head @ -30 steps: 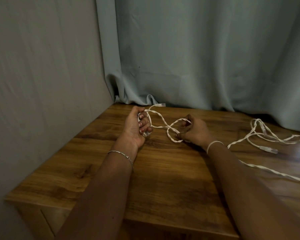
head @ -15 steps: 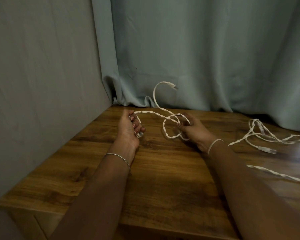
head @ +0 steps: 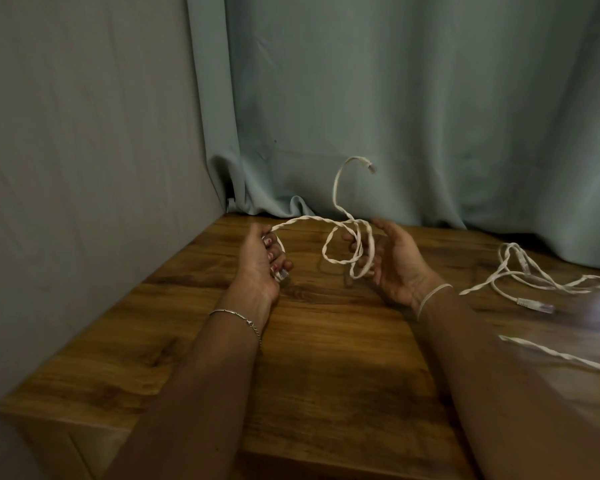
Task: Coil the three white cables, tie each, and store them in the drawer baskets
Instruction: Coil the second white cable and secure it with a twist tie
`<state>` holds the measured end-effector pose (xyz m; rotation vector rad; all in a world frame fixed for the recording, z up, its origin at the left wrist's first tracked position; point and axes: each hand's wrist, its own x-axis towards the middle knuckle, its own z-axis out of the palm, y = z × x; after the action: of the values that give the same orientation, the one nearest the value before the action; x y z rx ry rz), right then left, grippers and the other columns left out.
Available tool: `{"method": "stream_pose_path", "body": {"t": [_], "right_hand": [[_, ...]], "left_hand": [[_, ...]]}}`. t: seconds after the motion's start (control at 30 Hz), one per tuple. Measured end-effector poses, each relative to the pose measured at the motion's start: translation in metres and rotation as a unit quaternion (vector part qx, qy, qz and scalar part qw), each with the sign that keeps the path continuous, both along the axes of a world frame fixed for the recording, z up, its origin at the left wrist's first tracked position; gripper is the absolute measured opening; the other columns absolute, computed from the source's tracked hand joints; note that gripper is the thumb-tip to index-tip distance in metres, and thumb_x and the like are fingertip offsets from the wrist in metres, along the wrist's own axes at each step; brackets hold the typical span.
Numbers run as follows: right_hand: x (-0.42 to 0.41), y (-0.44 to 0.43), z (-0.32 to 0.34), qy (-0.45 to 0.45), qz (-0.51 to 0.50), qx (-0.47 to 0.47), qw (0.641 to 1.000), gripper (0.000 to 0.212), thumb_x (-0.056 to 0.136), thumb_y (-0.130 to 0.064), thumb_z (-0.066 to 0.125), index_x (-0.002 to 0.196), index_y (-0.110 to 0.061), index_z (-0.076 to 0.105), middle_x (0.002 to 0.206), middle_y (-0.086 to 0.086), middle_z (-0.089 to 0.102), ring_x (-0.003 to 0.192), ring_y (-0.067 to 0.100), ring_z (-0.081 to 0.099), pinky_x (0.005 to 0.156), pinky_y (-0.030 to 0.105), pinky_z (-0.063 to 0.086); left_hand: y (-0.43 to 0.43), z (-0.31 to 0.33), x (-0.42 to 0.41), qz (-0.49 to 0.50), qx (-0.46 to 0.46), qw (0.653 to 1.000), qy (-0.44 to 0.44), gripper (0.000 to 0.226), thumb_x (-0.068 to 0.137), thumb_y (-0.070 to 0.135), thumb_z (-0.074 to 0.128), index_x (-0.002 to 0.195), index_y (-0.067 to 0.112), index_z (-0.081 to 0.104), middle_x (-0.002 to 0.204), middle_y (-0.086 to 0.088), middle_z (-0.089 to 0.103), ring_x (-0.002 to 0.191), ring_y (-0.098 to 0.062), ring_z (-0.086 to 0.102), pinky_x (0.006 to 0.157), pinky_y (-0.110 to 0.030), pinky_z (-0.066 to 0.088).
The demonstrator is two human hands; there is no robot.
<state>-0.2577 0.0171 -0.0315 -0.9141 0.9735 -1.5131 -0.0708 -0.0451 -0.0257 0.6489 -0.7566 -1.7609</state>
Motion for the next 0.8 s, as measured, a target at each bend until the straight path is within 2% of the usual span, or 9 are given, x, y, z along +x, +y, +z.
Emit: {"method": "stream_pose_path", "body": {"t": [0.1, 0.23, 0.4, 0.47, 0.5, 0.57, 0.63, 0.7, 0.8], "right_hand": [[0.003, 0.0, 0.001, 0.011, -0.001, 0.007, 1.0, 0.046, 0.096, -0.051, 0.042, 0.095, -0.01, 0.064, 0.07, 0.0, 0.058, 0.047, 0.008, 0.035, 0.042, 0.019, 0.029], [0.008, -0.002, -0.001, 0.013, -0.051, 0.022, 0.998, 0.027, 0.099, -0.032, 0.049, 0.086, -0.011, 0.059, 0.068, 0.001, 0.058, 0.044, 0.006, 0.037, 0.04, 0.017, 0.03], [0.007, -0.006, -0.007, 0.062, -0.121, 0.022, 0.99, 0.023, 0.1, -0.023, 0.05, 0.093, -0.007, 0.066, 0.06, 0.0, 0.057, 0.044, 0.008, 0.04, 0.04, 0.019, 0.035], [0.004, -0.005, -0.006, 0.056, -0.17, 0.023, 0.984, 0.02, 0.096, -0.022, 0.056, 0.096, -0.007, 0.069, 0.062, 0.003, 0.063, 0.047, 0.013, 0.053, 0.047, 0.023, 0.047], [0.003, -0.005, -0.005, 0.045, -0.187, 0.023, 0.981, 0.018, 0.094, -0.021, 0.059, 0.096, -0.008, 0.07, 0.067, 0.006, 0.068, 0.054, 0.017, 0.061, 0.056, 0.028, 0.053], [0.001, -0.004, -0.003, 0.023, -0.201, 0.034, 0.979, 0.016, 0.089, -0.021, 0.063, 0.094, -0.01, 0.074, 0.077, 0.01, 0.072, 0.068, 0.023, 0.068, 0.073, 0.036, 0.055], [0.001, -0.004, -0.002, 0.007, -0.193, 0.041, 0.98, 0.015, 0.089, -0.023, 0.063, 0.089, -0.013, 0.075, 0.075, 0.008, 0.069, 0.07, 0.023, 0.065, 0.077, 0.037, 0.052], [0.002, -0.004, -0.001, -0.028, -0.18, 0.036, 0.983, 0.016, 0.091, -0.023, 0.061, 0.09, -0.013, 0.073, 0.062, 0.002, 0.062, 0.065, 0.017, 0.059, 0.069, 0.031, 0.05], [0.005, 0.001, 0.003, -0.093, -0.163, 0.025, 0.982, 0.021, 0.096, -0.023, 0.055, 0.101, -0.009, 0.069, 0.066, 0.001, 0.063, 0.064, 0.011, 0.059, 0.049, 0.021, 0.051]], "left_hand": [[0.0, 0.0, 0.0, -0.005, -0.002, 1.0, -0.001, 0.045, 0.093, 0.024, 0.045, 0.049, 0.02, 0.034, 0.034, 0.007, 0.025, 0.027, -0.007, 0.017, 0.034, -0.016, 0.025], [0.001, 0.0, -0.002, -0.009, -0.002, 1.0, -0.007, 0.046, 0.093, 0.024, 0.044, 0.048, 0.02, 0.034, 0.033, 0.007, 0.025, 0.026, -0.007, 0.017, 0.035, -0.015, 0.026], [0.001, 0.002, 0.0, 0.002, 0.006, 1.0, -0.003, 0.044, 0.093, 0.024, 0.045, 0.05, 0.02, 0.034, 0.034, 0.007, 0.025, 0.026, -0.007, 0.018, 0.035, -0.015, 0.026], [0.002, 0.002, 0.0, 0.009, 0.013, 1.0, -0.005, 0.044, 0.093, 0.024, 0.046, 0.05, 0.02, 0.035, 0.034, 0.007, 0.026, 0.027, -0.007, 0.018, 0.035, -0.015, 0.027], [0.002, 0.002, 0.0, 0.011, 0.016, 1.0, -0.007, 0.044, 0.093, 0.024, 0.046, 0.05, 0.02, 0.035, 0.035, 0.007, 0.026, 0.027, -0.007, 0.019, 0.035, -0.015, 0.027], [0.003, 0.001, 0.0, 0.012, 0.02, 1.0, -0.01, 0.044, 0.093, 0.024, 0.047, 0.05, 0.02, 0.036, 0.035, 0.008, 0.027, 0.027, -0.007, 0.019, 0.035, -0.016, 0.027], [0.002, 0.001, 0.0, 0.018, 0.029, 0.999, -0.01, 0.044, 0.093, 0.024, 0.048, 0.05, 0.021, 0.036, 0.035, 0.008, 0.027, 0.028, -0.007, 0.019, 0.036, -0.016, 0.027], [0.002, 0.0, 0.001, 0.021, 0.043, 0.999, -0.01, 0.043, 0.093, 0.023, 0.047, 0.051, 0.021, 0.036, 0.035, 0.008, 0.028, 0.028, -0.007, 0.02, 0.035, -0.015, 0.027], [0.0, -0.001, 0.002, 0.028, 0.062, 0.998, -0.012, 0.043, 0.093, 0.021, 0.046, 0.052, 0.021, 0.035, 0.035, 0.008, 0.027, 0.026, -0.007, 0.019, 0.034, -0.015, 0.027]]}}
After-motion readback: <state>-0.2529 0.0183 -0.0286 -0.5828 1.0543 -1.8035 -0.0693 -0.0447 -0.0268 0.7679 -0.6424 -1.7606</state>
